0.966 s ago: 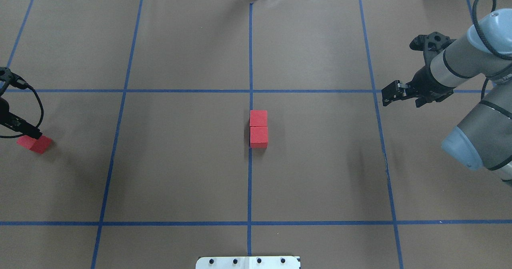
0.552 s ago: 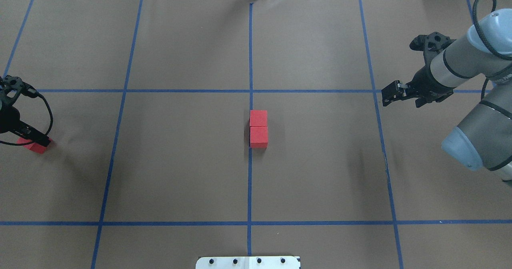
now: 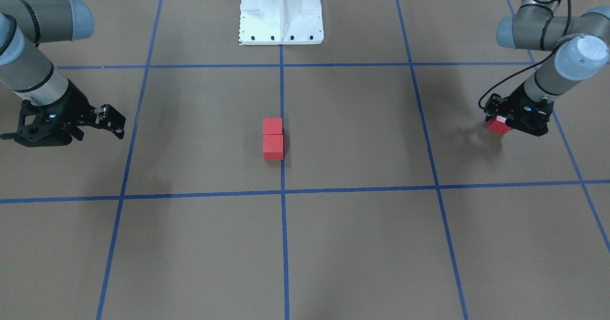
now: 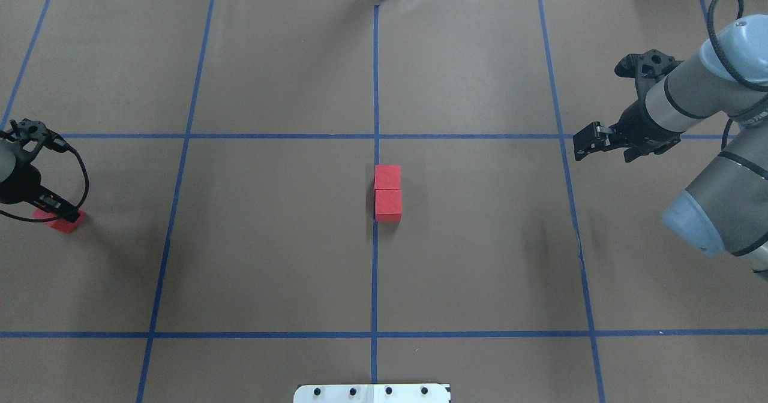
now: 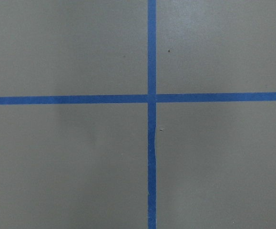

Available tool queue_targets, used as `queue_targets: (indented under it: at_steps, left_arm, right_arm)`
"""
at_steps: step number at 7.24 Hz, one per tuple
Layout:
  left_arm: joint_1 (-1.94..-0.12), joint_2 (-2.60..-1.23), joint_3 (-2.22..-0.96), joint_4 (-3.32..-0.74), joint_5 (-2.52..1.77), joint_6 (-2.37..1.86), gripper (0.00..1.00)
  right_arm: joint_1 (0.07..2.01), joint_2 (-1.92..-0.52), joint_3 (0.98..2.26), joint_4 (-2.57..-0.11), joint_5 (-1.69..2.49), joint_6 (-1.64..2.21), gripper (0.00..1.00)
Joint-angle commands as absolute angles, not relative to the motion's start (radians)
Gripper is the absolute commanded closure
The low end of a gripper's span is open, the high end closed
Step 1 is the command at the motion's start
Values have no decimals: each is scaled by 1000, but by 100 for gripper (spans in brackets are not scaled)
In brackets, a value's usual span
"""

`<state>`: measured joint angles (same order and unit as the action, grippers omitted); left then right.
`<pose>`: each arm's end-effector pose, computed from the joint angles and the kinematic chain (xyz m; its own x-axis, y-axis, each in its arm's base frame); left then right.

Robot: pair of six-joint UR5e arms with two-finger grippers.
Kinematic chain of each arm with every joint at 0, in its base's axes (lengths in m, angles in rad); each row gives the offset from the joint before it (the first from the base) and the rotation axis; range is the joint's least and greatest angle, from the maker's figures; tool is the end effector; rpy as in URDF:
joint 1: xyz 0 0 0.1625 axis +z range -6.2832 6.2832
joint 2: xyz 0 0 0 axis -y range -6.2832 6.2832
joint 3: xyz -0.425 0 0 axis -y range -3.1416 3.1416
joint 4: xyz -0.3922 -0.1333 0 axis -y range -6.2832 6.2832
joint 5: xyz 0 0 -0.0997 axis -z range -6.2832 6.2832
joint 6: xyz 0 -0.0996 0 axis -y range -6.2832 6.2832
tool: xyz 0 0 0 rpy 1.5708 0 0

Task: Form red blocks into L shape at center
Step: 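Carry the cube with the left gripper next to the two-cube column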

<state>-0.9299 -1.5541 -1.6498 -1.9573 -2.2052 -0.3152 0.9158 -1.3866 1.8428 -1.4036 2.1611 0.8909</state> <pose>0.2448 -0.4524 0.5920 0.6346 0.4300 -0.6422 -0.3597 0.8998 0.2470 -0.2789 -0.4909 0.4165 0.6744 0.0205 0.7381 -0.0475 0.9988 0.0156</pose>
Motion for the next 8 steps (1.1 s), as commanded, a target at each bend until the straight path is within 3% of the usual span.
queue_targets:
  at_steps: [1, 3, 6, 8]
  left_arm:
    - [-939, -1609, -1669, -1909, -2293, -322, 100]
    - [-936, -1783, -1791, -1658, -2298, -640, 100]
    - [-766, -2001, -1792, -1649, -2263, -1453, 100]
    - [-657, -2185, -1711, -1643, -2133, -1730, 100]
  right_arm:
    - [916, -1388, 1842, -1404, 2160, 891, 0]
    - [916, -1388, 1845, -1404, 2160, 891, 0]
    - [916, -1387, 1841, -1404, 2157, 887, 0]
    - [916, -1387, 1839, -1404, 2155, 888, 0]
